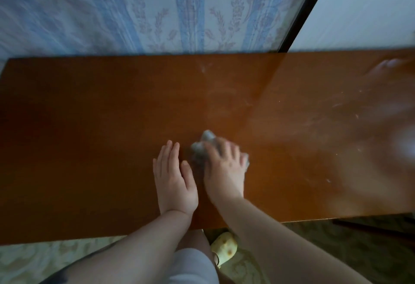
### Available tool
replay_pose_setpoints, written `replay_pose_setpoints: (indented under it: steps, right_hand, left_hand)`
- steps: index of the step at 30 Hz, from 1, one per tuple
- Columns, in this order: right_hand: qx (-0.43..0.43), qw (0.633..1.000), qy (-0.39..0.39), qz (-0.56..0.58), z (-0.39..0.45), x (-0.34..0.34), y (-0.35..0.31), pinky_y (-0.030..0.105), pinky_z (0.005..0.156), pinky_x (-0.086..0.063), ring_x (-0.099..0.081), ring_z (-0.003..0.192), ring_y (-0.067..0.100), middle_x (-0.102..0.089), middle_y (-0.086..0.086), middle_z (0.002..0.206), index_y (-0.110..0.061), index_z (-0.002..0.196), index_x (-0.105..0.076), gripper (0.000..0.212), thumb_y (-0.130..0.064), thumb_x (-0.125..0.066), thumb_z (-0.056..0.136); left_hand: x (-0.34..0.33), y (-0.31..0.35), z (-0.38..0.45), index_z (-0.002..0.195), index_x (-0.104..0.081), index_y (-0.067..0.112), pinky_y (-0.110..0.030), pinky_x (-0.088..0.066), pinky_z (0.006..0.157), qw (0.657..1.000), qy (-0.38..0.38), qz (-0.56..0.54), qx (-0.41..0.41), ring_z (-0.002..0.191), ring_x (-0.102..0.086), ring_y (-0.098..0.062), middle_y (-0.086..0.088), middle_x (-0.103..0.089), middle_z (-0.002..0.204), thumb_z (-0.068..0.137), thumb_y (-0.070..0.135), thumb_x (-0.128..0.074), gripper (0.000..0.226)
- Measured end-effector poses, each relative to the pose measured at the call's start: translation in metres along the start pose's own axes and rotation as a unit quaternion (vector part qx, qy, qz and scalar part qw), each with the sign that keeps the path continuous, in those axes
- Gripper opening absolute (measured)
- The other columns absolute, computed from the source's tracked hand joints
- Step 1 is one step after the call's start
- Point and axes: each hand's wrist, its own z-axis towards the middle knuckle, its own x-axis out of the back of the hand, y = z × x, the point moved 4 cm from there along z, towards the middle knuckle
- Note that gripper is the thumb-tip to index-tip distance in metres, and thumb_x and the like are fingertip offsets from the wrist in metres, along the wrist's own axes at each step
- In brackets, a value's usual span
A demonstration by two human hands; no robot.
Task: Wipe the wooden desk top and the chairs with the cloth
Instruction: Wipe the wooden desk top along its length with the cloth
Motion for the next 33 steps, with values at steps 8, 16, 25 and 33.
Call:
replay_pose_setpoints:
  steps: [8,16,25,33]
  right_hand:
    - [0.275,0.954,-0.11,-0.031,-0.061,0.044,0.087,0.039,0.095,-0.041,-0.048,0.116,0.019,-0.053,-0.005,0.126,-0.031,0.125,-0.053,0.039,-0.031,-0.048,0.087]
    - [-0.175,0.98,0.084,-0.031,-0.024,0.029,0.065,0.047,0.091,-0.035,-0.042,0.116,0.031,-0.049,0.007,0.129,-0.029,0.126,-0.054,0.044,-0.015,-0.061,0.085]
    - [-0.25,0.965,0.068,-0.026,0.01,0.034,0.098,0.05,0.097,-0.032,-0.038,0.123,0.031,-0.048,0.006,0.134,-0.028,0.13,-0.054,0.038,-0.016,-0.053,0.093]
    - [0.14,0.987,-0.074,-0.02,0.018,0.011,0.03,0.043,0.086,-0.041,-0.044,0.113,0.025,-0.051,-0.001,0.126,-0.033,0.127,-0.052,0.037,-0.027,-0.046,0.09]
  left_hand:
    - [-0.002,0.003,0.0,0.139,-0.046,0.019,-0.038,-0.01,0.12,0.998,-0.039,0.042,0.004,0.14,-0.032,-0.017,-0.001,-0.042,0.149,0.098,0.021,-0.041,0.042]
    - [-0.002,0.003,0.002,0.138,-0.049,0.018,-0.038,-0.009,0.12,0.996,-0.055,0.071,0.005,0.142,-0.03,-0.017,-0.001,-0.041,0.15,0.096,0.018,-0.047,0.042]
    - [-0.004,0.004,0.001,0.132,-0.055,0.019,-0.042,-0.014,0.119,0.992,-0.066,0.108,0.01,0.139,-0.035,-0.02,-0.001,-0.047,0.145,0.091,0.017,-0.053,0.041]
    - [-0.001,0.011,0.067,0.119,-0.063,0.025,-0.044,-0.033,0.101,0.986,-0.083,0.142,0.007,0.121,-0.043,-0.022,0.003,-0.055,0.126,0.087,0.02,-0.059,0.033]
